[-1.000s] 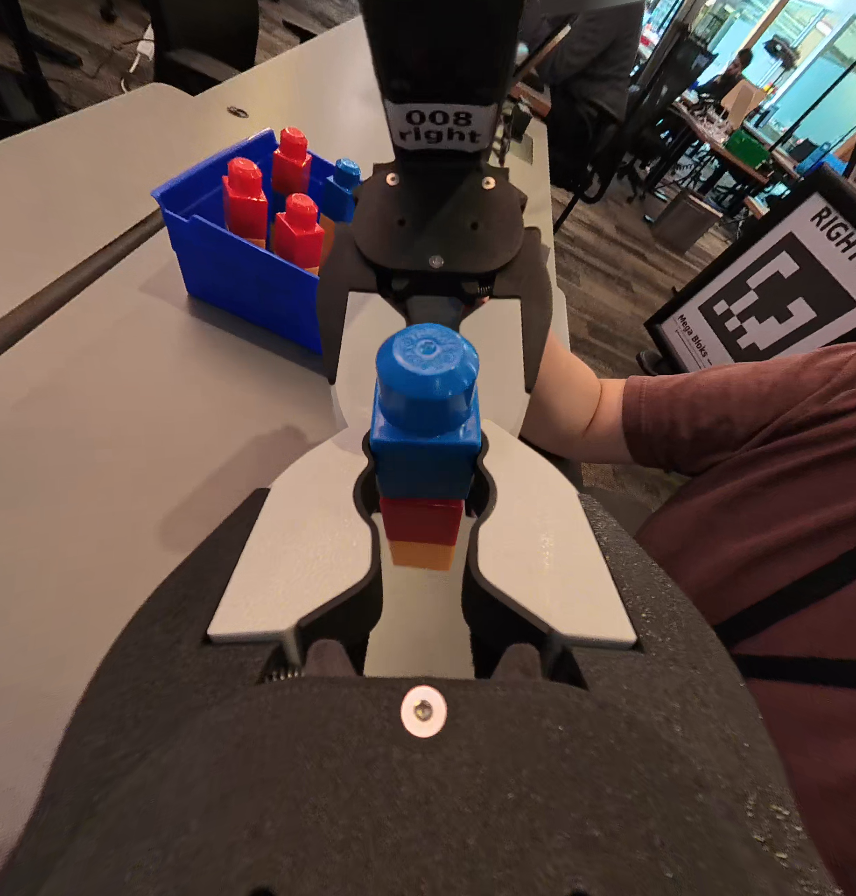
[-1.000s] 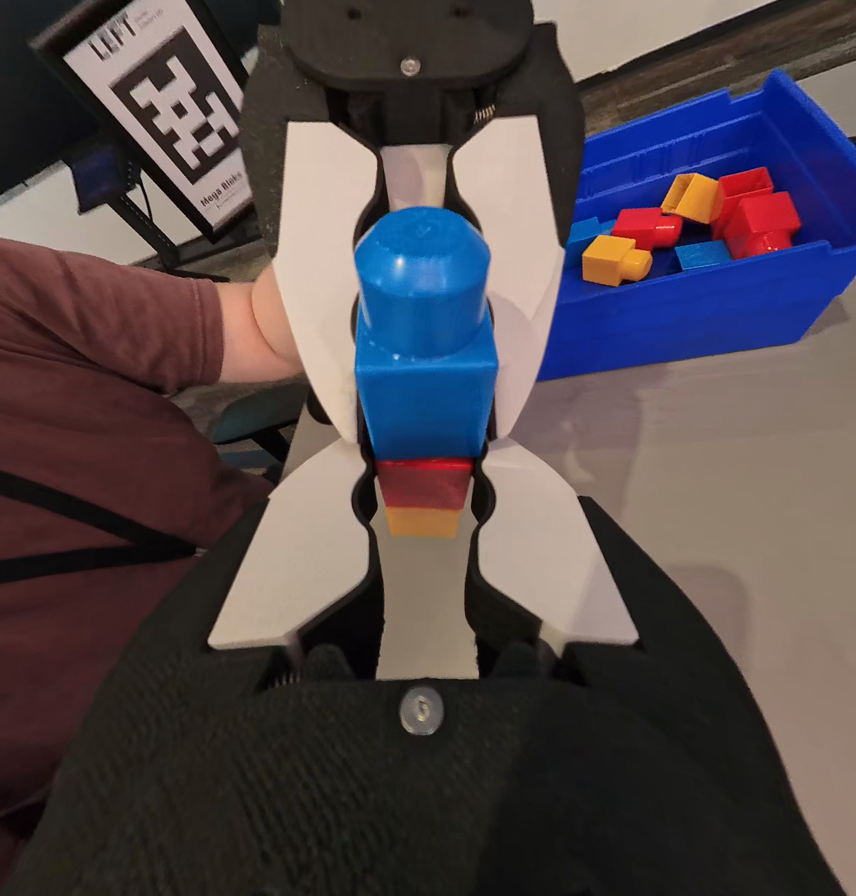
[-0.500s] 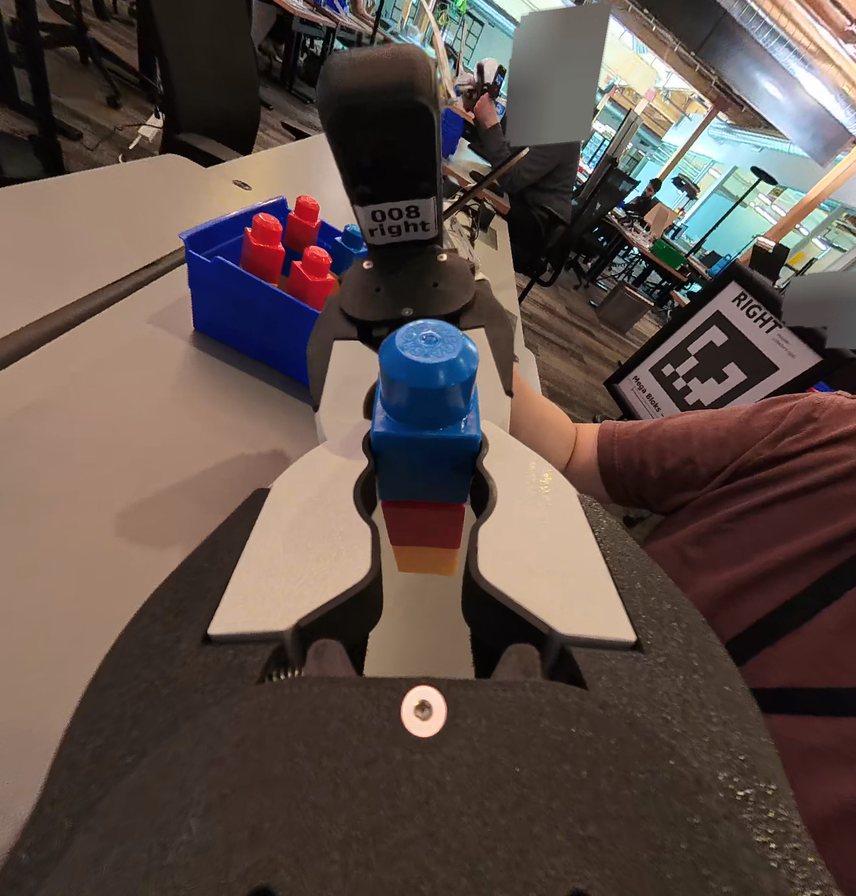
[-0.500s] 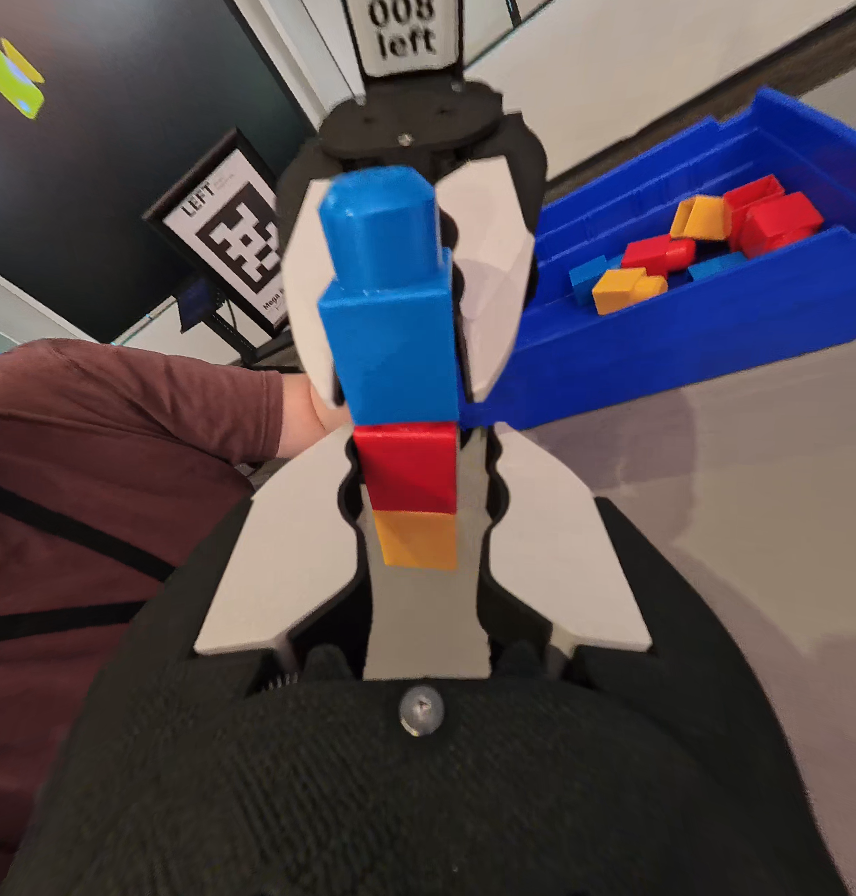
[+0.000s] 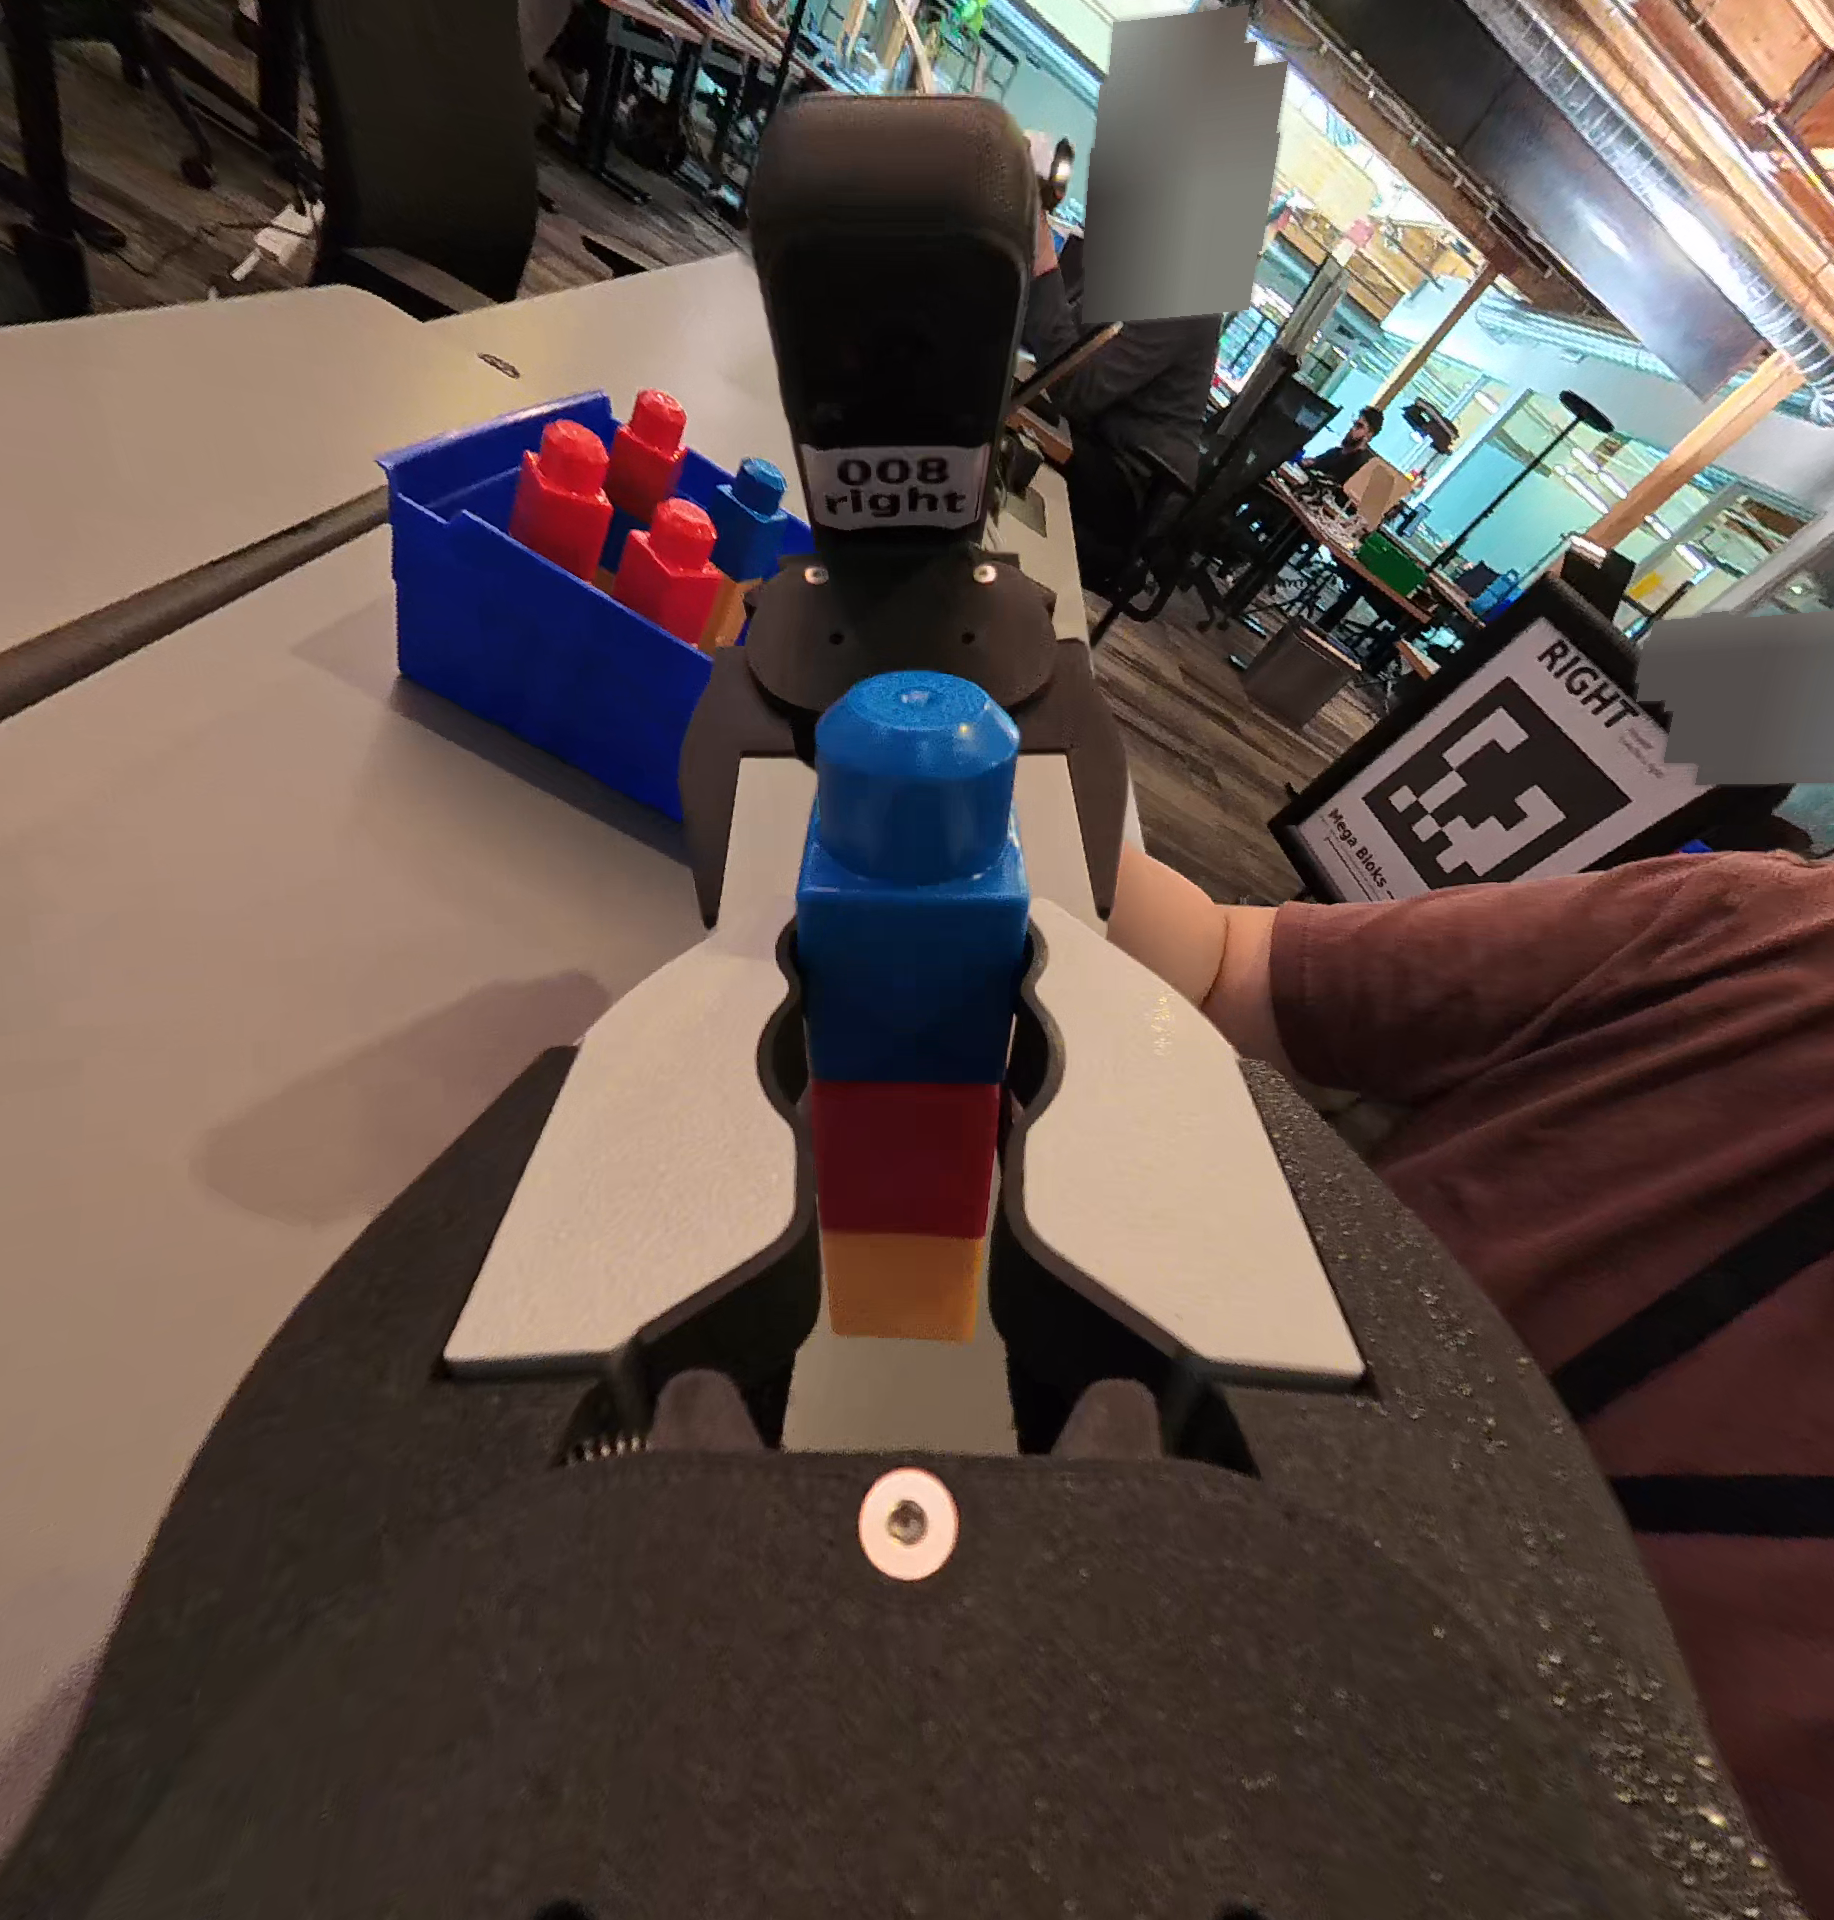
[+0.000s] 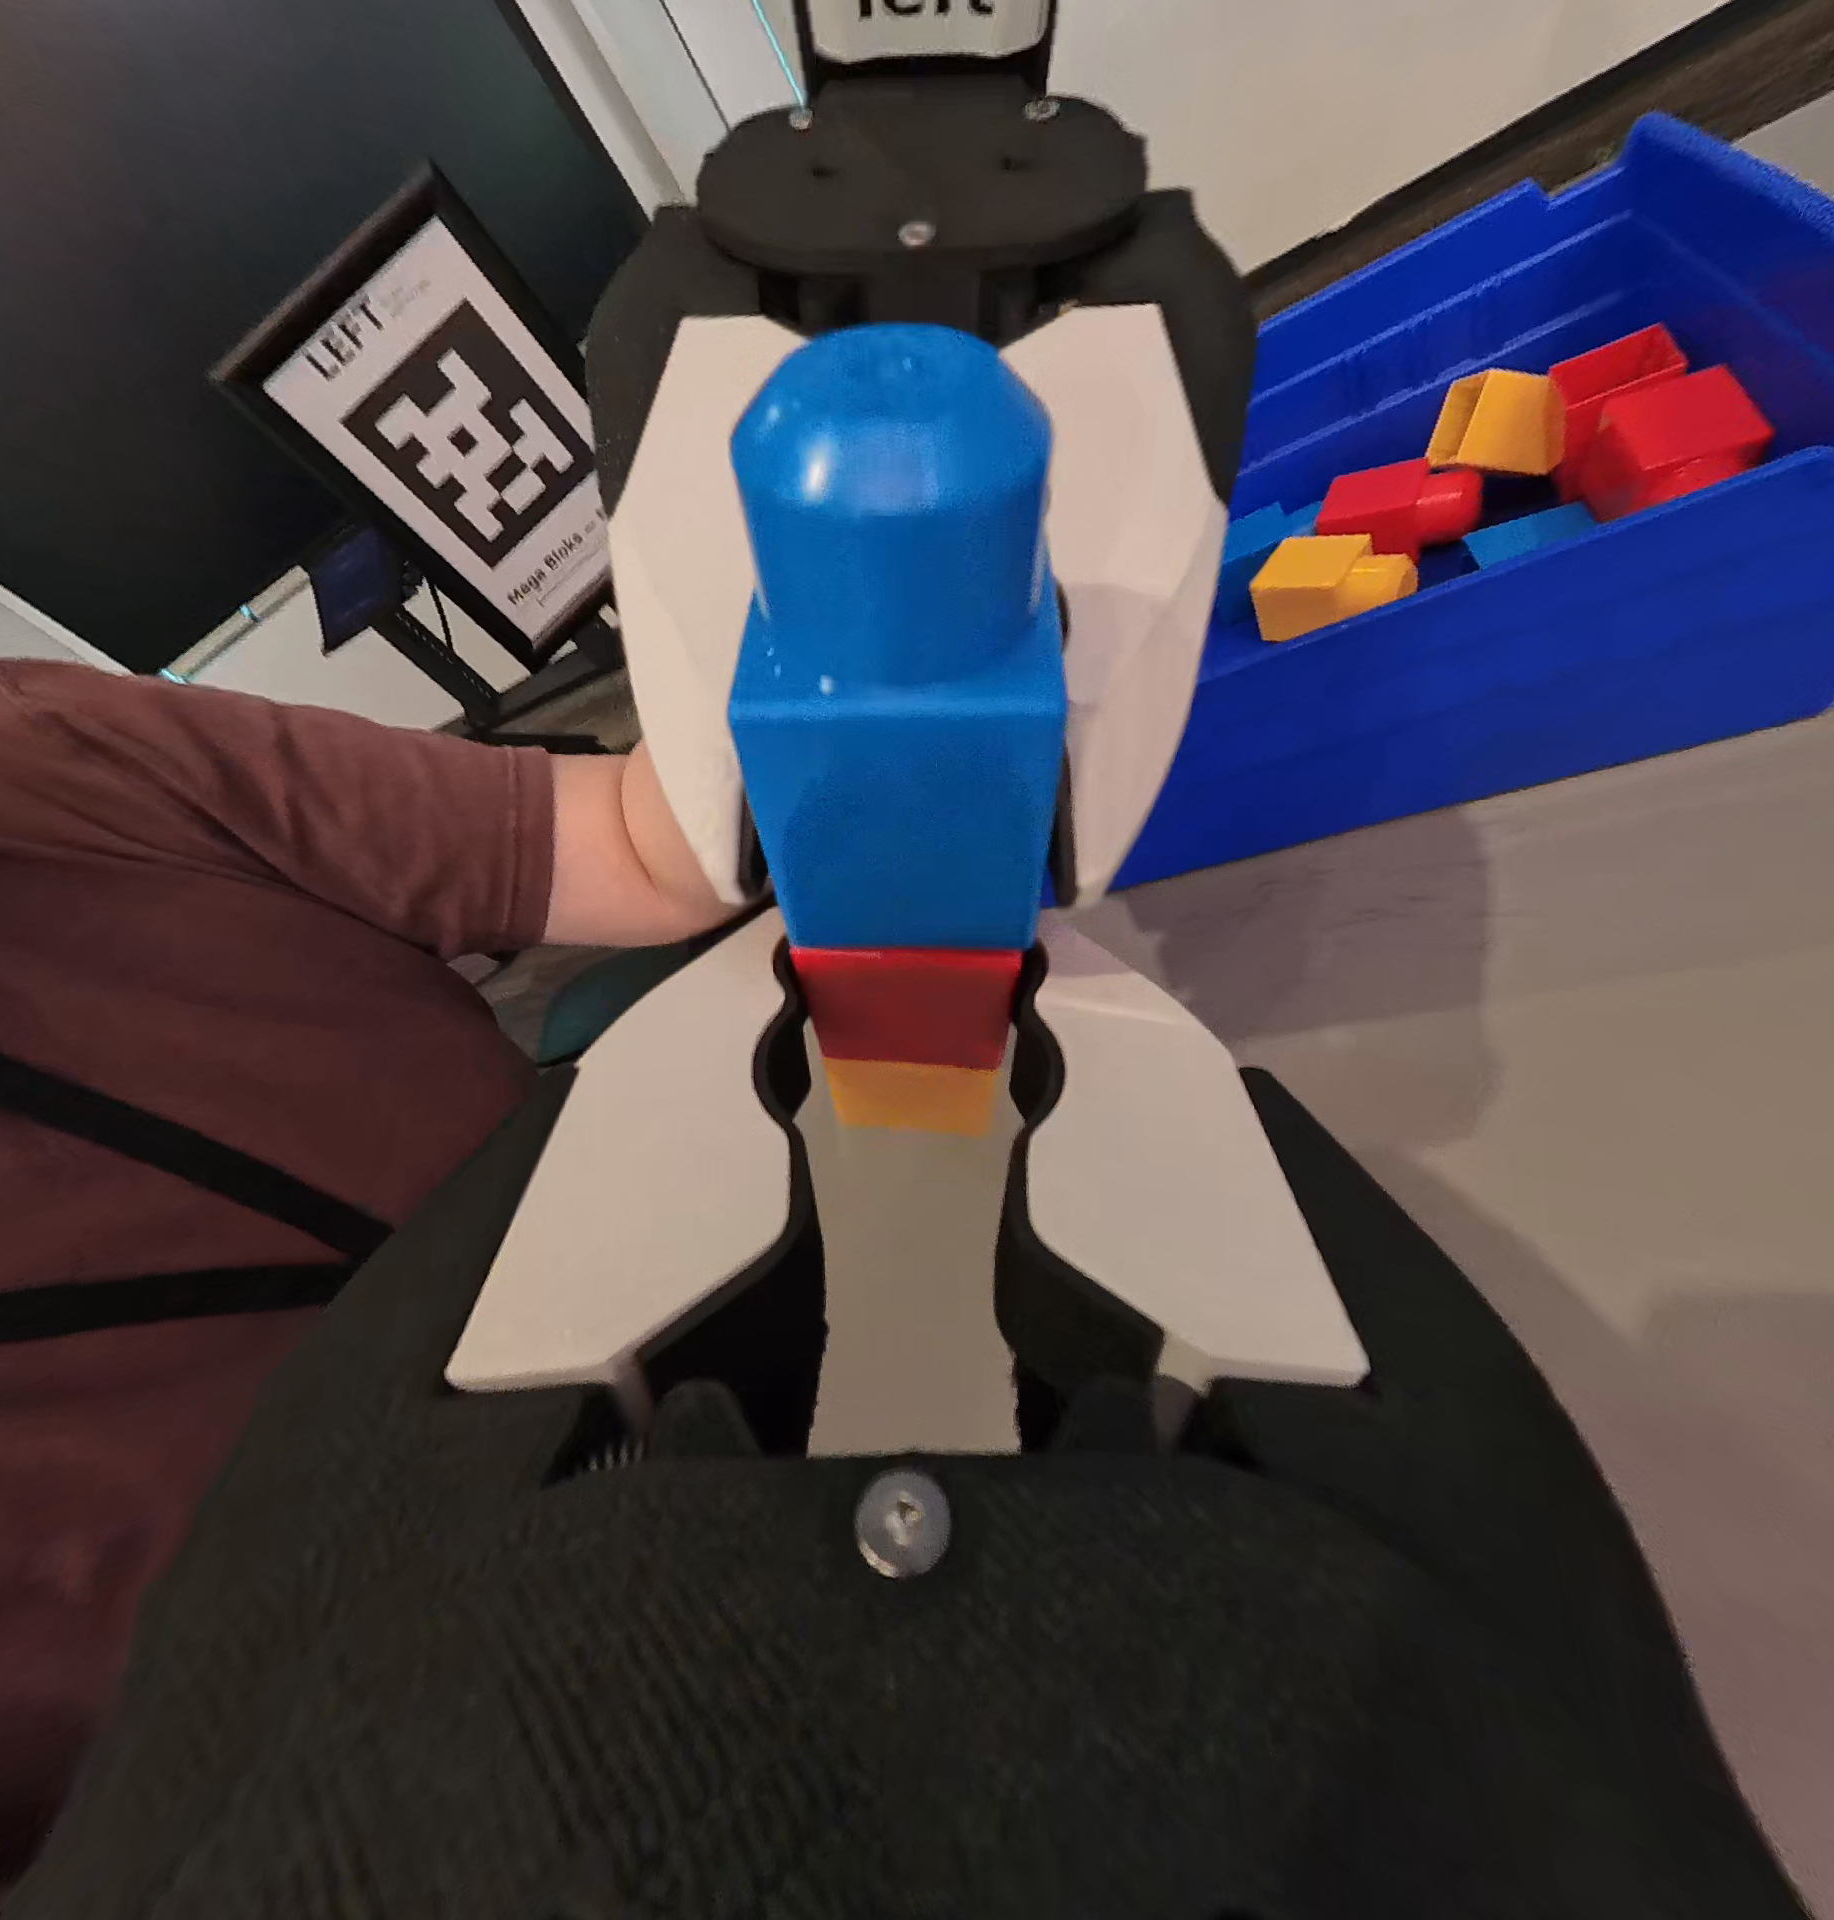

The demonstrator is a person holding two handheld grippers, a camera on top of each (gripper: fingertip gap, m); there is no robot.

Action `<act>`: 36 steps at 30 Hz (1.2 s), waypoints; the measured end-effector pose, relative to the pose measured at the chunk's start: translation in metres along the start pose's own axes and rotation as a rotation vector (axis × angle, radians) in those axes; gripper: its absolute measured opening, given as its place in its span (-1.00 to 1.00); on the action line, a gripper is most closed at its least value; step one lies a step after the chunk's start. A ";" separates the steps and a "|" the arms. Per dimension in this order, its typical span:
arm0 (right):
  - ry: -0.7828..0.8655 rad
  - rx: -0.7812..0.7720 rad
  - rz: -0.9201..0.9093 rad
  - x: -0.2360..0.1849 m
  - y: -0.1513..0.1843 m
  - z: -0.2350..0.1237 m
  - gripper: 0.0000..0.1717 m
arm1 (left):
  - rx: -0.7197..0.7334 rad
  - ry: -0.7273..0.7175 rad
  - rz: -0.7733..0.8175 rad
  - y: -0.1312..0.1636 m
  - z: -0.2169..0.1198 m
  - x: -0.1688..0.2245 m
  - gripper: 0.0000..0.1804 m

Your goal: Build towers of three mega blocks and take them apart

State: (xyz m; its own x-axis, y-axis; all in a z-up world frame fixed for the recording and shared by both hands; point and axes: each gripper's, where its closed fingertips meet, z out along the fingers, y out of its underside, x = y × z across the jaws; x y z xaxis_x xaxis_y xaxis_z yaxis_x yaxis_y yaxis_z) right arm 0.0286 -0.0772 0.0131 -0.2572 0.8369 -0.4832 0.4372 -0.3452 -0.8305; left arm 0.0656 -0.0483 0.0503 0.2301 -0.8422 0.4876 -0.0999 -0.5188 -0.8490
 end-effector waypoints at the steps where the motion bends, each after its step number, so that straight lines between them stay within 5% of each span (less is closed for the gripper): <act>1: -0.003 -0.006 -0.003 0.000 0.001 0.002 -0.58 | -0.010 0.007 -0.001 0.002 0.001 0.000 -0.60; 20: -0.053 -0.064 0.019 -0.006 0.010 -0.002 -0.58 | -0.121 0.033 0.019 0.017 -0.001 0.006 -0.61; 28: 0.089 -0.048 0.016 0.001 0.001 -0.012 -0.56 | 0.019 0.049 -0.036 -0.005 0.001 0.007 -0.47; 36: 0.100 -0.045 0.026 0.001 0.000 -0.011 -0.58 | 0.021 0.005 -0.026 -0.005 0.001 0.001 -0.59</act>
State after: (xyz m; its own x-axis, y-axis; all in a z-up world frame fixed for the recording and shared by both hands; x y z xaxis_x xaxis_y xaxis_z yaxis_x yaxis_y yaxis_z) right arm 0.0377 -0.0718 0.0161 -0.1592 0.8666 -0.4729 0.4818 -0.3500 -0.8034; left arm 0.0676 -0.0469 0.0547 0.2273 -0.8290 0.5109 -0.0732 -0.5377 -0.8399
